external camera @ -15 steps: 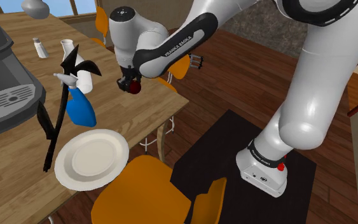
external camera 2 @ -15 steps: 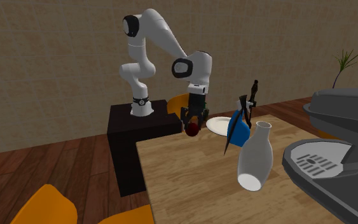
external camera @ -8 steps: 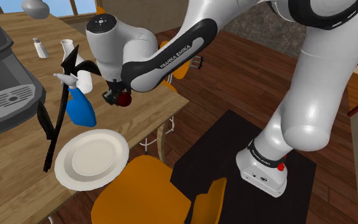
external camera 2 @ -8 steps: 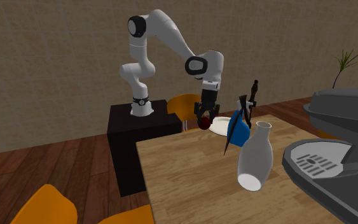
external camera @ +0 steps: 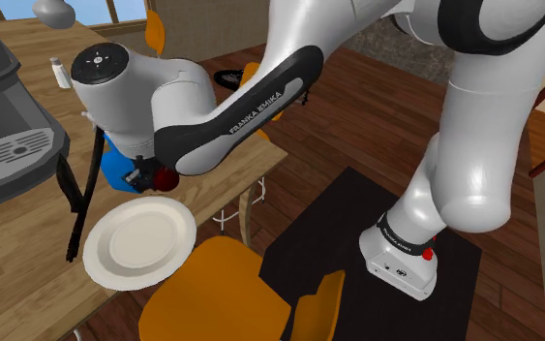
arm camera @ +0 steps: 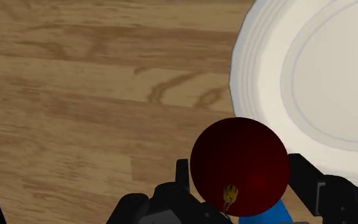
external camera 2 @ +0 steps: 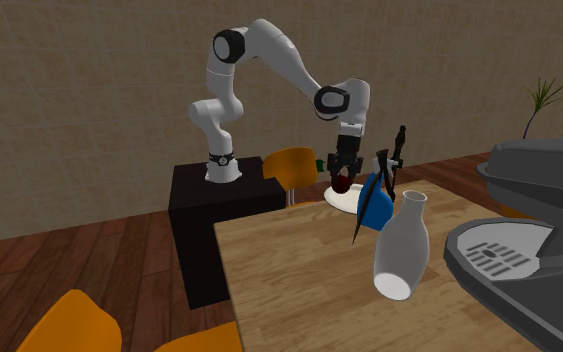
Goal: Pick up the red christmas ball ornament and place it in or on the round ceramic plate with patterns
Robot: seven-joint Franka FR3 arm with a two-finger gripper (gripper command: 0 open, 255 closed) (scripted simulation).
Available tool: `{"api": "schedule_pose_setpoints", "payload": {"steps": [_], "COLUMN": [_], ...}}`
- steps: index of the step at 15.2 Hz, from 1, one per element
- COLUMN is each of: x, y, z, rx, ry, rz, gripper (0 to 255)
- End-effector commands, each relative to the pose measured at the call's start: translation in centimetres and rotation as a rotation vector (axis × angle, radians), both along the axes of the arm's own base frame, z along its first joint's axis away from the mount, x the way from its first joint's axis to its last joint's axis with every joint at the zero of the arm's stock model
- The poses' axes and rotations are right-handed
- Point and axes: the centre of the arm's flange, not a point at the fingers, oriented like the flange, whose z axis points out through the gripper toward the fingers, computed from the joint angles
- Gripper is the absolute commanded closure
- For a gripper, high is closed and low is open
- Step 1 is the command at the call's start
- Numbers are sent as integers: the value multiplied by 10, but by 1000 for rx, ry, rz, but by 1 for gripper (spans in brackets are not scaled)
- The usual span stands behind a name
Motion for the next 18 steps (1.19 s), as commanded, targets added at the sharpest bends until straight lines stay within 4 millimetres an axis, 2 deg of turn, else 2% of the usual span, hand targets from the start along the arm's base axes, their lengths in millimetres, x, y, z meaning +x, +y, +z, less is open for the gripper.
{"api": "schedule_pose_setpoints", "payload": {"steps": [1,8,18], "x": [-11,-50,-50], "y": [21,104,104], "z": [-1,-3,-56], "rx": [0,0,0], "ry": [0,0,0], "rz": [-1,-1,-1], "gripper": [255,255,255]}}
